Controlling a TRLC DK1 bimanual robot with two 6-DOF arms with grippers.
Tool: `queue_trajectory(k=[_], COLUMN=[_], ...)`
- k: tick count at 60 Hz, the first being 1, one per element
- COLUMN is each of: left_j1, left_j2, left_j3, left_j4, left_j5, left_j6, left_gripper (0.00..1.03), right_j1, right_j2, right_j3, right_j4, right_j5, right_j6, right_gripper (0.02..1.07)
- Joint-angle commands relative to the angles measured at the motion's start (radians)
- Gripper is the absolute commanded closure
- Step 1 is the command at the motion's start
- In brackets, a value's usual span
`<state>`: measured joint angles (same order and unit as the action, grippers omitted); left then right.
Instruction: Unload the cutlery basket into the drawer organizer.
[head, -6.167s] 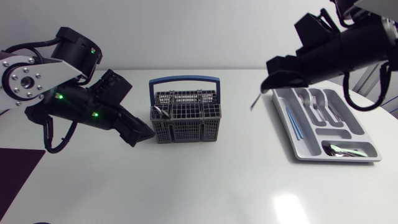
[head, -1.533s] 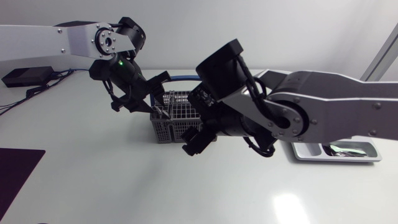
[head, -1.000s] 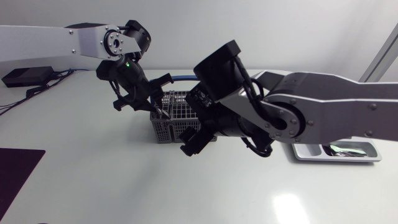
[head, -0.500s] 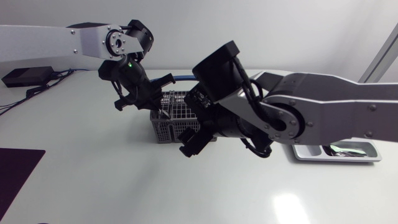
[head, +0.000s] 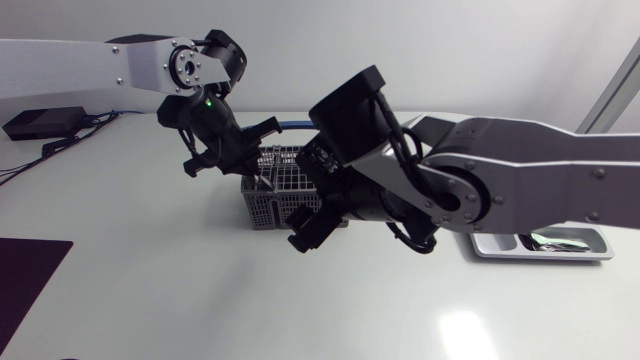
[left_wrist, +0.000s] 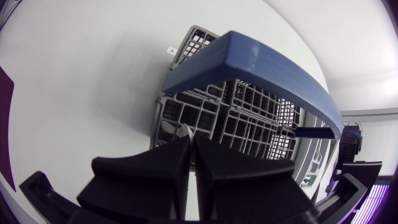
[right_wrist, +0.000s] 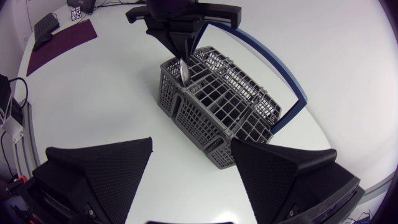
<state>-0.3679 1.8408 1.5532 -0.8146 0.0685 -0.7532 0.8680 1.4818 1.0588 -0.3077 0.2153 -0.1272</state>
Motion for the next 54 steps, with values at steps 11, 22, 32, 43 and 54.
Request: queue_trajectory(k=[11, 22, 32, 43, 54], left_j1=[0.006, 0.012, 0.015, 0.018, 0.021], left_j2=[-0.074, -0.12, -0.176, -0.212, -0.262], left_j3=[-0.007, -0.015, -0.027, -0.031, -0.044], left_j4=[-0.015, -0.014, -0.012, -0.012, -0.012], left_j5=[-0.006, 0.01, 0.037, 0.05, 0.082], left_j6=[-0.025, -0.025, -0.023, -0.021, -0.018], left_gripper=[0.99, 0.99, 0.99, 0.99, 0.99], right_j1=[0.014, 0.014, 0.014, 0.019, 0.019], right_j2=[0.032, 0.035, 0.037, 0.038, 0.034], right_j3=[-0.017, -0.017, -0.017, -0.016, -0.017], right_j4=[0.016, 0.018, 0.018, 0.018, 0.018], right_j5=[0.013, 0.013, 0.013, 0.015, 0.018], right_j6=[-0.006, -0.006, -0.006, -0.005, -0.005], right_gripper=[0.16, 0.16, 0.16, 0.16, 0.16])
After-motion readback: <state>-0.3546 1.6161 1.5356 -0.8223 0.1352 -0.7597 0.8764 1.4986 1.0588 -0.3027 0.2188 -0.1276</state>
